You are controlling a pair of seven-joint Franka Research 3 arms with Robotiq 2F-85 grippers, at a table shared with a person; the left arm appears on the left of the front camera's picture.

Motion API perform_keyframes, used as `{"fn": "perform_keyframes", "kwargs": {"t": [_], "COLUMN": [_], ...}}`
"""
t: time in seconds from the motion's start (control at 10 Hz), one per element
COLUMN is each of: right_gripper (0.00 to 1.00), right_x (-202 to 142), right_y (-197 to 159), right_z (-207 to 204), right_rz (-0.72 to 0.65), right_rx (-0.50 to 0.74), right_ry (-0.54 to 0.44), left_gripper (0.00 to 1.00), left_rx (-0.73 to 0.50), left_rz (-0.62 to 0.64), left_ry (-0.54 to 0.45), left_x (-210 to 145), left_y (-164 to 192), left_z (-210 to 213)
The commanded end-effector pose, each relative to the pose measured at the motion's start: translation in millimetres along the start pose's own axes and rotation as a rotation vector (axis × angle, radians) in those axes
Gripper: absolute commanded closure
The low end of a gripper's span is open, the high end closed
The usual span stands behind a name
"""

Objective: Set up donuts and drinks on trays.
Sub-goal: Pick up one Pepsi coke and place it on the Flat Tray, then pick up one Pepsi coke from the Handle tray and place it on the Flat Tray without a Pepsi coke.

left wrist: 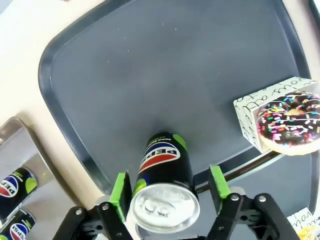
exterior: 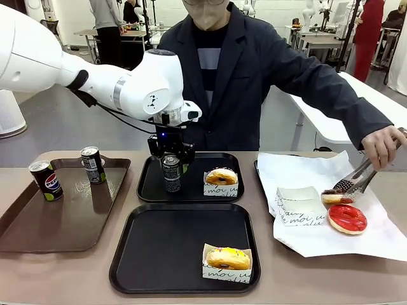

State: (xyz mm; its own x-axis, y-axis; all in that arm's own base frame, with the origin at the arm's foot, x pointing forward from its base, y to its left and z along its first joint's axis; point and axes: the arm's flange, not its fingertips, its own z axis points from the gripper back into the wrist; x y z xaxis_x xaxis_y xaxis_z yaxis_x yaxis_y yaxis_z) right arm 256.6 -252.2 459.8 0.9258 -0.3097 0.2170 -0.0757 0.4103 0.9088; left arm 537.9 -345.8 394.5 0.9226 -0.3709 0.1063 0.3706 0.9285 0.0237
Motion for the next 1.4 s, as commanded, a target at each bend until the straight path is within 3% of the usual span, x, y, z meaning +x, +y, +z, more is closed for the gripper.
{"fn": "perform_keyframes", "kwargs": {"t": [0.0, 0.1, 0.2, 0.5, 0.6, 1.3], "right_gripper": [0.0, 0.0, 0.0, 0.0, 0.0, 0.0], "right_x": [1.1, 1.1, 1.1, 1.1, 1.1, 1.1], "right_y": [-0.3, -0.3, -0.3, -0.3, -0.3, -0.3], "right_z": [0.5, 0.5, 0.5, 0.5, 0.5, 0.5], "right_rz": [0.017, 0.017, 0.017, 0.017, 0.017, 0.017], "right_rx": [0.019, 0.019, 0.019, 0.019, 0.019, 0.019], "right_ry": [-0.008, -0.008, -0.008, -0.008, -0.008, -0.008], "left_gripper": [0.0, 0.08, 0.0, 0.0, 0.0, 0.0], "left_rx": [0.027, 0.018, 0.0, -0.043, 0.005, 0.005], "left_rz": [-0.023, -0.03, -0.034, -0.013, -0.023, -0.023], "left_ry": [-0.035, -0.049, -0.06, -0.079, -0.077, -0.077], "left_x": [-14.5, -24.7, -32.7, -52.5, -28.5, -28.5], "left_y": [0.9, 4.2, 7.1, 6.7, 1.1, 1.1], "left_z": [25.4, 40.8, 52.1, 69.4, 67.4, 67.4]}}
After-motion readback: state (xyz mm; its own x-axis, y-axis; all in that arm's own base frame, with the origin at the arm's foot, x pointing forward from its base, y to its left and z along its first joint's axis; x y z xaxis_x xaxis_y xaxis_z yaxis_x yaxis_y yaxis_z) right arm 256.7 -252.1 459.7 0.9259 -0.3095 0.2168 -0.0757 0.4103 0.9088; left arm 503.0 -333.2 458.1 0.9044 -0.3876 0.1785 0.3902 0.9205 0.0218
